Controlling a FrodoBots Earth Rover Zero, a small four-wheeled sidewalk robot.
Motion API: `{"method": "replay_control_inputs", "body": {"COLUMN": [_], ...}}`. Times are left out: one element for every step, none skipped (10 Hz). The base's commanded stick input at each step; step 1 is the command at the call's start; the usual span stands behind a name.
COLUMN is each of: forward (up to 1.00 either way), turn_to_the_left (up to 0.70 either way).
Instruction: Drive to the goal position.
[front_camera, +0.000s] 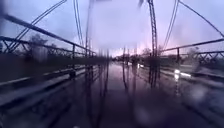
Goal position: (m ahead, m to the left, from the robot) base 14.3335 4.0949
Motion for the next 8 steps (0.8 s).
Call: {"method": "replay_control_inputs", "body": {"forward": [0.70, 0.70, 0.70, 0.70, 0.70, 0.70, 0.70, 0.70], "turn_to_the_left": [0.00, 0.00, 0.00, 0.00, 0.00, 0.00, 0.00, 0.00]}}
